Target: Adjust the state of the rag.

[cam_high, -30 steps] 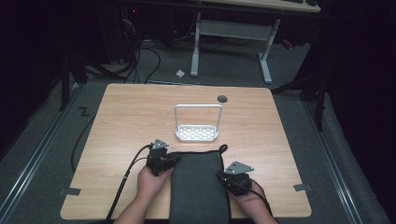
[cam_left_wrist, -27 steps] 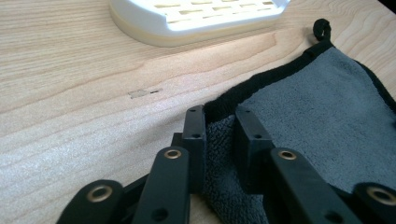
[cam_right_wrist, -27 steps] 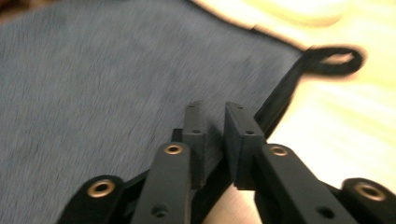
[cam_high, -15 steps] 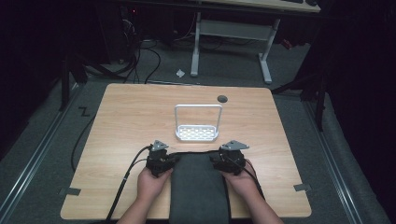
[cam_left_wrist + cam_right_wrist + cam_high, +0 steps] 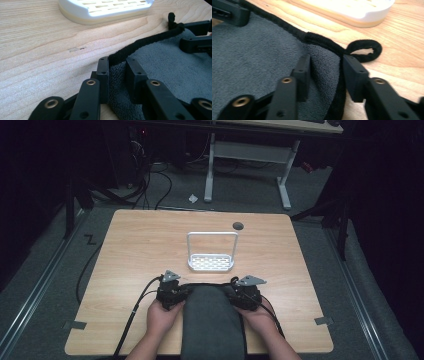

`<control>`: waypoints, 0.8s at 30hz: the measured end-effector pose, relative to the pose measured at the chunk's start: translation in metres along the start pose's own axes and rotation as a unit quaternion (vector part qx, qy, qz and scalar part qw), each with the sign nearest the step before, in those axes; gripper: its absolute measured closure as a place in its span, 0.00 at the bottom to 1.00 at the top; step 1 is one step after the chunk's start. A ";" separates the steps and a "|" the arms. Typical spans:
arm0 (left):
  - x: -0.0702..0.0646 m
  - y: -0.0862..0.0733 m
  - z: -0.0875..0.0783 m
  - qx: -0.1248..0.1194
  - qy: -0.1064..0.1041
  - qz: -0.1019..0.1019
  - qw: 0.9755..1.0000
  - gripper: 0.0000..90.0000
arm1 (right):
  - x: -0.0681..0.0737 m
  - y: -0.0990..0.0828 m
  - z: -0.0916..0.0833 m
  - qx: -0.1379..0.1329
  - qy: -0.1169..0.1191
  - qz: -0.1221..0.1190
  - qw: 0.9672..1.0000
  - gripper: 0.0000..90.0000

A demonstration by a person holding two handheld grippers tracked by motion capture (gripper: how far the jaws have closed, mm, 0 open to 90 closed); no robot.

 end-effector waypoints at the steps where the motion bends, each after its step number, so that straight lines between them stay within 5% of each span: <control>1: 0.000 0.000 0.000 0.000 0.000 0.001 1.000 0.82 | 0.001 0.000 0.000 0.000 0.003 0.002 1.000 0.72; 8: -0.001 -0.001 -0.001 0.000 0.000 0.002 1.000 0.82 | 0.007 0.000 -0.001 0.007 0.010 0.006 1.000 0.86; 24: -0.004 0.000 -0.004 -0.009 -0.005 0.010 1.000 0.88 | 0.011 0.005 -0.012 -0.018 0.000 -0.019 1.000 0.87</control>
Point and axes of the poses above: each handheld gripper's, and its own axes: z roughly forward along the jaws, y roughly out of its top, x roughly to its left, the point moved 6 cm from there along z, roughly forward along the jaws
